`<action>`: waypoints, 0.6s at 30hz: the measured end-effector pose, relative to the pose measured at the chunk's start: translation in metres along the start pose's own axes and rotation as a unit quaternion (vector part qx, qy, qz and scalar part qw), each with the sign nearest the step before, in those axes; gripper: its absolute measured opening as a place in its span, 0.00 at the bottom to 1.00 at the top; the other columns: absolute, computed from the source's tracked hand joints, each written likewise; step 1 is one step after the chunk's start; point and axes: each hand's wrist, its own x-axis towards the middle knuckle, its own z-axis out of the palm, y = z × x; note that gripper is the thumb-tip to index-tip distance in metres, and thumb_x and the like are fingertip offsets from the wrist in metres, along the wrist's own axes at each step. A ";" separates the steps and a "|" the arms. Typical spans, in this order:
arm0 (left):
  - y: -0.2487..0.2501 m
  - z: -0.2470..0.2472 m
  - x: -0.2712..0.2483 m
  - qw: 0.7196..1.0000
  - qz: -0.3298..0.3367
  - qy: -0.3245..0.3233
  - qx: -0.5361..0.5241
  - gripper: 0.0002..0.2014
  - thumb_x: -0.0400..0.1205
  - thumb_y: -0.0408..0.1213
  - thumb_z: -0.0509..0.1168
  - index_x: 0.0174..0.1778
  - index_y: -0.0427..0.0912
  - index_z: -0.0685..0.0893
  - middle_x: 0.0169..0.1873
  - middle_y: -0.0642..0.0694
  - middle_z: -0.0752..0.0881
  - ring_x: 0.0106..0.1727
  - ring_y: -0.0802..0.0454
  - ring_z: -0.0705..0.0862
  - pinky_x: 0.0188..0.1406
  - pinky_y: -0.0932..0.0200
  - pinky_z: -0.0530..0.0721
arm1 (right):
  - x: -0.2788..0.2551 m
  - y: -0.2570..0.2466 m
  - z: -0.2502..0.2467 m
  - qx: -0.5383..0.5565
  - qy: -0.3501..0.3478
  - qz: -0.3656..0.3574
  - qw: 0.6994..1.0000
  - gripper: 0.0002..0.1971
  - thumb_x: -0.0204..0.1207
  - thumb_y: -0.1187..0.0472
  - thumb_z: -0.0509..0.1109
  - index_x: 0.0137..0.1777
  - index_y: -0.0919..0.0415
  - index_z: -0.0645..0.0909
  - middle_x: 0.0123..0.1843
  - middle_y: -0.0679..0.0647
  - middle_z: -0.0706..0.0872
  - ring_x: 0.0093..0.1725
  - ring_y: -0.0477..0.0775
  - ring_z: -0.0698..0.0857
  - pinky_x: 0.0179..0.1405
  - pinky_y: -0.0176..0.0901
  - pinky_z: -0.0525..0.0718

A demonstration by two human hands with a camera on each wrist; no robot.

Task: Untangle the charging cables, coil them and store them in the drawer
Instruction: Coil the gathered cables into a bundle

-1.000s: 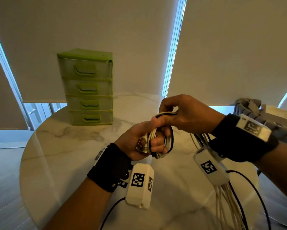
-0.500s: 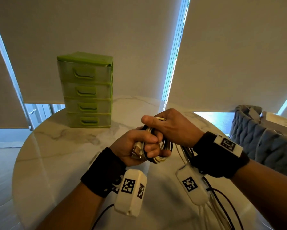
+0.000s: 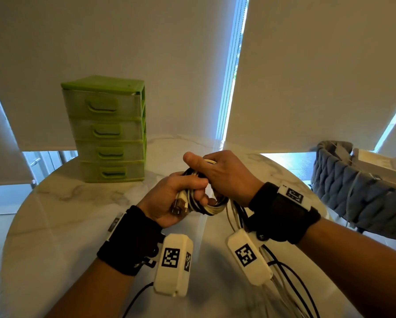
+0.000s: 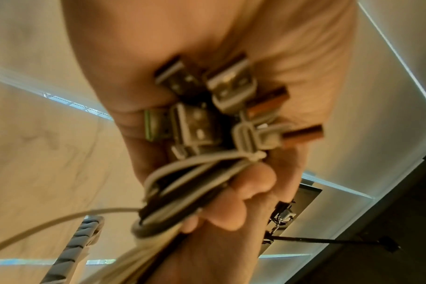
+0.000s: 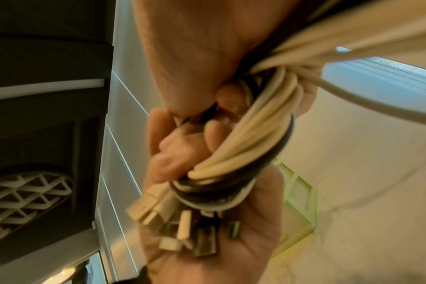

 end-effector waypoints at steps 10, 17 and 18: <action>-0.004 0.006 -0.007 0.986 0.036 -0.151 -0.067 0.13 0.73 0.46 0.75 0.27 0.45 0.82 0.18 0.51 0.79 0.25 0.54 0.81 0.47 0.58 0.84 | 0.003 -0.004 -0.001 0.000 0.012 0.004 1.000 0.34 0.78 0.32 0.50 0.17 0.54 0.64 0.16 0.45 0.68 0.17 0.43 0.69 0.27 0.36 0.73; -0.014 0.010 -0.017 0.975 0.065 -0.053 -0.208 0.22 0.85 0.32 0.55 0.75 0.27 0.71 0.41 0.41 0.89 0.43 0.48 0.88 0.81 0.51 0.57 | -0.004 0.009 -0.003 0.033 -0.033 0.030 0.998 0.32 0.84 0.38 0.40 0.31 0.53 0.77 0.30 0.47 0.83 0.28 0.44 0.83 0.33 0.32 0.81; -0.013 0.007 -0.018 0.975 0.070 -0.032 -0.207 0.23 0.86 0.32 0.53 0.77 0.27 0.69 0.52 0.35 0.88 0.54 0.42 0.88 0.82 0.49 0.55 | -0.009 0.014 -0.007 0.033 -0.061 0.055 0.996 0.27 0.86 0.41 0.43 0.39 0.48 0.80 0.36 0.47 0.86 0.33 0.46 0.87 0.37 0.33 0.86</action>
